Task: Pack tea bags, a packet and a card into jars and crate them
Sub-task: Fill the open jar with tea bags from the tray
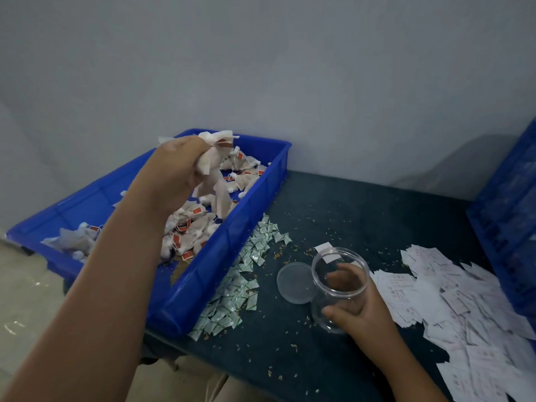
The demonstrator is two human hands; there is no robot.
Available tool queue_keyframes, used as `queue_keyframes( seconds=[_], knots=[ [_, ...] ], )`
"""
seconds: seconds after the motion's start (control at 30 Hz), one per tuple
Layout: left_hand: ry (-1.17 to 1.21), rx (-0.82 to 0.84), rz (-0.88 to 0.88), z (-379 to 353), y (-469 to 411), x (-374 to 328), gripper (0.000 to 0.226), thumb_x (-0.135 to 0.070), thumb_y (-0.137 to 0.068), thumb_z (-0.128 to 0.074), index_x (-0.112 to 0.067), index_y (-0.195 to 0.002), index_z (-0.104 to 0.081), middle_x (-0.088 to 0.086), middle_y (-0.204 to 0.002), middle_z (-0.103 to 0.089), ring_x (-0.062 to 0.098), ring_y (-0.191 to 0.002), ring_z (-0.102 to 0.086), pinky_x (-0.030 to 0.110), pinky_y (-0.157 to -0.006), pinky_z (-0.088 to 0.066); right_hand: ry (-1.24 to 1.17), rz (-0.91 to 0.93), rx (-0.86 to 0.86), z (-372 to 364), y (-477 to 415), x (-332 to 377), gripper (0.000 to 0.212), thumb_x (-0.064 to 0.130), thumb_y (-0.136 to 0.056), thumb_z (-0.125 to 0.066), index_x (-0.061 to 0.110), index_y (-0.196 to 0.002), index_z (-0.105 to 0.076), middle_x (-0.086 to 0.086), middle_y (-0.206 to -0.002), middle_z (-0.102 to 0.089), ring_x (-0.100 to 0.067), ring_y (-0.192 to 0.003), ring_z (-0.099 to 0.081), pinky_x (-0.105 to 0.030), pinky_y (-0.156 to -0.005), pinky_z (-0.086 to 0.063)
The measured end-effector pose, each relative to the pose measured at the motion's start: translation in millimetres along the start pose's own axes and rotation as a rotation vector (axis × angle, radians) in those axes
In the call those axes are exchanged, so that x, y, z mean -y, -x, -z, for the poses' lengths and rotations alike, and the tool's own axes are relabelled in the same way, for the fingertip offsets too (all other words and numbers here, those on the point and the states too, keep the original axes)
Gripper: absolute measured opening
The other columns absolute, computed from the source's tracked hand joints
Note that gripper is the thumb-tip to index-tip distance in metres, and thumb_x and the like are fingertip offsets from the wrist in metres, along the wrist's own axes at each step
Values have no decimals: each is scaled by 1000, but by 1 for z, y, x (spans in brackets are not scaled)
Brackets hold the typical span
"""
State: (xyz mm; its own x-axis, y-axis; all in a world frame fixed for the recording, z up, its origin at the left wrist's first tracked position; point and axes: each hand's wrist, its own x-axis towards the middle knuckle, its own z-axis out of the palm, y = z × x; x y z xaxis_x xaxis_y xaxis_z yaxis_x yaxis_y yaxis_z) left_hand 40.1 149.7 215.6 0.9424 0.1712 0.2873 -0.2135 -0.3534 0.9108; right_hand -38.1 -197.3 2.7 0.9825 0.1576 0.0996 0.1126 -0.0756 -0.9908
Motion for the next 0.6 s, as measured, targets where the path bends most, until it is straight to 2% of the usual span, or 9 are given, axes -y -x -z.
queue_keyframes(
  seconds=[0.07, 0.1, 0.17, 0.27, 0.33, 0.37, 0.43, 0.5, 0.6],
  knots=[
    [199, 27, 49, -16, 11, -25, 18, -16, -91, -60, -17, -77, -69, -3, -68, -62, 10, -66, -60, 25, -61, -52, 15, -5, 12, -2, 2, 5, 87, 40, -54, -94, 45, -134, -59, 16, -124, -72, -32, -88, -76, -31, -77, -63],
    [250, 81, 52, -24, 17, -36, 25, -19, -91, -59, -22, -69, -71, -7, -63, -61, 6, -60, -58, 21, -56, -51, 27, -1, 22, -3, 3, 7, 84, 41, -54, -94, 53, -130, -60, 19, -123, -71, -24, -90, -76, -27, -77, -62],
    [260, 181, -16, -44, 27, -49, 31, -22, -89, -60, -26, -62, -73, -11, -58, -57, 1, -54, -53, 16, -50, -46, 79, 19, 45, -5, 5, 14, 80, 46, -55, -96, 63, -124, -58, 24, -124, -69, -5, -105, -74, -19, -83, -59],
    [238, 202, -38, -71, 42, -57, 15, -26, -86, -64, -19, -85, -77, -4, -71, -68, 6, -62, -60, 16, -55, -47, 163, 36, 62, -5, 6, 19, 82, 53, -56, -96, 67, -125, -54, 29, -128, -67, -1, -114, -69, -13, -89, -54],
    [235, 230, -6, -89, 52, -56, 25, -26, -85, -63, -8, -99, -75, 16, -86, -71, 19, -75, -61, 24, -64, -50, 169, 32, 69, -4, 6, 20, 85, 56, -56, -96, 61, -130, -54, 30, -129, -66, 0, -117, -68, -11, -90, -52],
    [229, 247, 19, -99, 57, -55, 26, -26, -84, -64, -8, -99, -75, 20, -87, -70, 23, -77, -60, 29, -67, -49, 169, 28, 70, -4, 7, 20, 87, 57, -57, -96, 57, -132, -54, 31, -129, -65, 0, -118, -67, -10, -90, -51],
    [196, 284, 40, -116, 68, -50, 20, -28, -83, -64, -15, -94, -75, 5, -75, -69, 13, -65, -59, 24, -60, -47, 177, 29, 62, -4, 7, 21, 89, 59, -57, -96, 57, -134, -52, 33, -130, -64, 3, -121, -65, -8, -90, -50],
    [150, 316, 57, -130, 77, -43, 10, -25, -88, -66, -21, -90, -75, -9, -64, -65, 1, -50, -54, 13, -48, -42, 181, 38, 51, -4, 7, 24, 87, 55, -59, -98, 67, -131, -51, 35, -134, -63, 7, -126, -63, -5, -92, -48],
    [116, 363, 80, -143, 86, -30, 6, -25, -89, -69, -24, -91, -74, -11, -70, -71, -1, -56, -61, 11, -50, -44, 149, 46, 59, -3, 7, 26, 88, 39, -66, -101, 78, -127, -50, 34, -136, -66, 8, -128, -63, -6, -95, -48]
  ],
)
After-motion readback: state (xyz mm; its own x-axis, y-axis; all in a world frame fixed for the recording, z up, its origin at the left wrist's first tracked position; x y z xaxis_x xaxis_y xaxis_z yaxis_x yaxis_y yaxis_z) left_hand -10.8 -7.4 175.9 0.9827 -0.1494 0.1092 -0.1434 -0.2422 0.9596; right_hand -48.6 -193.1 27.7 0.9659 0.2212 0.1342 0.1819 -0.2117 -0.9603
